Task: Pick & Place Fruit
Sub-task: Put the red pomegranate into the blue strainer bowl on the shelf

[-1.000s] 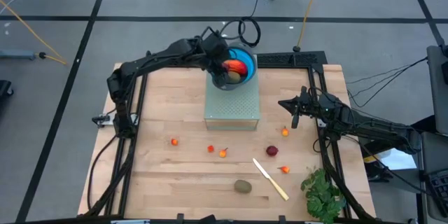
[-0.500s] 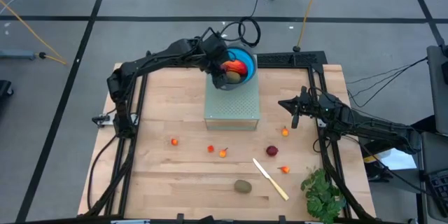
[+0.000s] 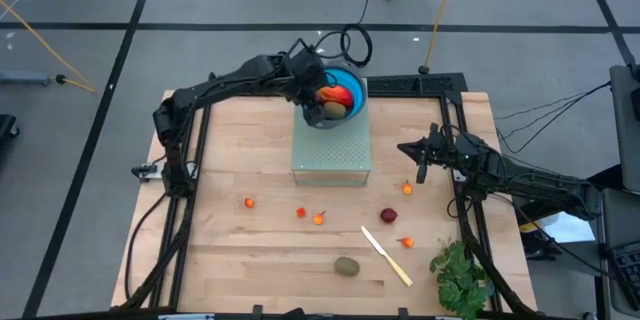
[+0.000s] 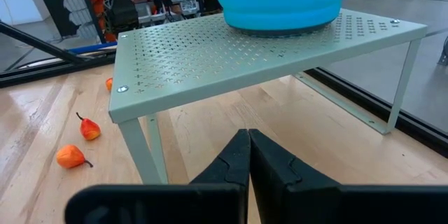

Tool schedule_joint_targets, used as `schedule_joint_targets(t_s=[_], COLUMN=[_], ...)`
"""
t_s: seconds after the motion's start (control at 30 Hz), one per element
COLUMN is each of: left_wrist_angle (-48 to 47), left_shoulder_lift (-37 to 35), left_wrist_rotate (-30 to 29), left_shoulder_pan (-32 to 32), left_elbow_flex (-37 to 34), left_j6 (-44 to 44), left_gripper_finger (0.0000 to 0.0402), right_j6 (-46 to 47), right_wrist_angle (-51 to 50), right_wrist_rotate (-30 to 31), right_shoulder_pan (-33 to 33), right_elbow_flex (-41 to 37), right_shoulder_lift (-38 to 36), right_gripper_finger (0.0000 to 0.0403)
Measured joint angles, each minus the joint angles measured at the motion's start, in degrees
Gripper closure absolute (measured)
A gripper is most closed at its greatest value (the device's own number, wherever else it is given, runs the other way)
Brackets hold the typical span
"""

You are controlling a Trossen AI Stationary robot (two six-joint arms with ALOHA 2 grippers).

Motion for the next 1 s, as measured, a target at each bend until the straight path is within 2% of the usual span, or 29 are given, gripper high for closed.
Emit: schedule_joint_targets(t_s=[0.17,0.37,0.5,0.77,1.0], left_wrist_angle=[-1.22,-6.90,-12.16,-21.19,-26.19], left_shoulder_lift=[0.00,-0.09,-0.25,-2.25,-2.64], left_wrist_rotate=[-0.16,-1.15,-1.65,0.18,0.39], left_shoulder_pan=[-0.51,-2.31,-3.90,-8.40,-12.77], left_elbow_flex=[5.60,14.81,19.44,20.73,20.71], left_j6=[-1.64,-5.55,-9.54,-15.25,-18.31], left_gripper_finger=[0.0111,0.0122,0.0134,0.0157,0.0148], right_j6=[0.95,10.16,12.63,12.70,15.56], right_wrist_angle=[0.12,-0.01,-0.01,-0.02,-0.34], right_wrist_rotate=[-0.15,-0.17,-0.19,-0.22,-0.13], right_shoulder_pan=[0.00,0.00,0.00,0.00,0.00], right_elbow_flex=[0.01,0.01,0.00,0.02,0.00], right_shoulder_lift=[0.00,0.00,0.01,0.02,0.00], right_gripper_finger=[0.0403,0.0403,0.0403,0.0403,0.0403])
